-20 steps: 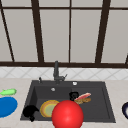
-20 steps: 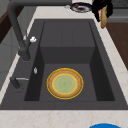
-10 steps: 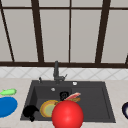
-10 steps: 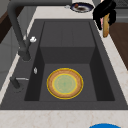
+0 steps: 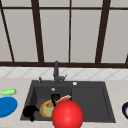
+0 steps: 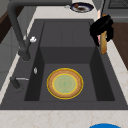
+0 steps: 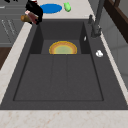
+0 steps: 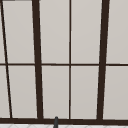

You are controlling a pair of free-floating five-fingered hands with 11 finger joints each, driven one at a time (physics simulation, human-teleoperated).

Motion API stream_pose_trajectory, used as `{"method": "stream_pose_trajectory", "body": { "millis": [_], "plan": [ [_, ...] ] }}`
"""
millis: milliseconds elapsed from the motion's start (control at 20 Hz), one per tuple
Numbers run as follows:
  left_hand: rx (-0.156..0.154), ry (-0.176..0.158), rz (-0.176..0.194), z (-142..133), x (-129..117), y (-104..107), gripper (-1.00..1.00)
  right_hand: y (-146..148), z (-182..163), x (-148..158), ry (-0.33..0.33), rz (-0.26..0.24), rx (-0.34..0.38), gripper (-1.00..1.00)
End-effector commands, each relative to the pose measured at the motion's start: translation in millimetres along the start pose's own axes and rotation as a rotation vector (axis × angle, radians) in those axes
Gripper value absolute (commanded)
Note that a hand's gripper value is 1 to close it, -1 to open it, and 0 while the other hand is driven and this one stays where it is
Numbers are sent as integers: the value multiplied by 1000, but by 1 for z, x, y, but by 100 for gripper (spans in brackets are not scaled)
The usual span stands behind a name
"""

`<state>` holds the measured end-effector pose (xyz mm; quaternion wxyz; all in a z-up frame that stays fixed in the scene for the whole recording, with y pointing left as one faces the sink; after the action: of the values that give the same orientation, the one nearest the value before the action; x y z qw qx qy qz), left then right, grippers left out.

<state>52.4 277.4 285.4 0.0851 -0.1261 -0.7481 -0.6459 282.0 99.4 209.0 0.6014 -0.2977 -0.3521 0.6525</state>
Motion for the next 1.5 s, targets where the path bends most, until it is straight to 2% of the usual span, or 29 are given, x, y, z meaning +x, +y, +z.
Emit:
{"method": "stream_pose_trajectory", "body": {
  "millis": [0,250,600,850,1050,1250,1350,1450],
  "plan": [
    [0,0,0,0,0,0,0,11,-25,18,-46,-45,24,100],
    [0,0,0,0,0,0,0,20,-67,40,-81,-81,34,100],
    [0,0,0,0,0,0,0,28,-121,44,-240,-124,63,100],
    [0,0,0,0,0,0,0,34,-161,48,-318,-138,57,100],
    [0,0,0,0,0,0,0,38,-196,50,-362,-154,61,100],
    [0,0,0,0,0,0,0,47,-221,50,-368,-170,95,100],
    [0,0,0,0,0,0,0,56,-236,48,-378,-172,74,100],
    [0,0,0,0,0,0,0,67,-243,41,-393,-205,31,100]
  ]
}}
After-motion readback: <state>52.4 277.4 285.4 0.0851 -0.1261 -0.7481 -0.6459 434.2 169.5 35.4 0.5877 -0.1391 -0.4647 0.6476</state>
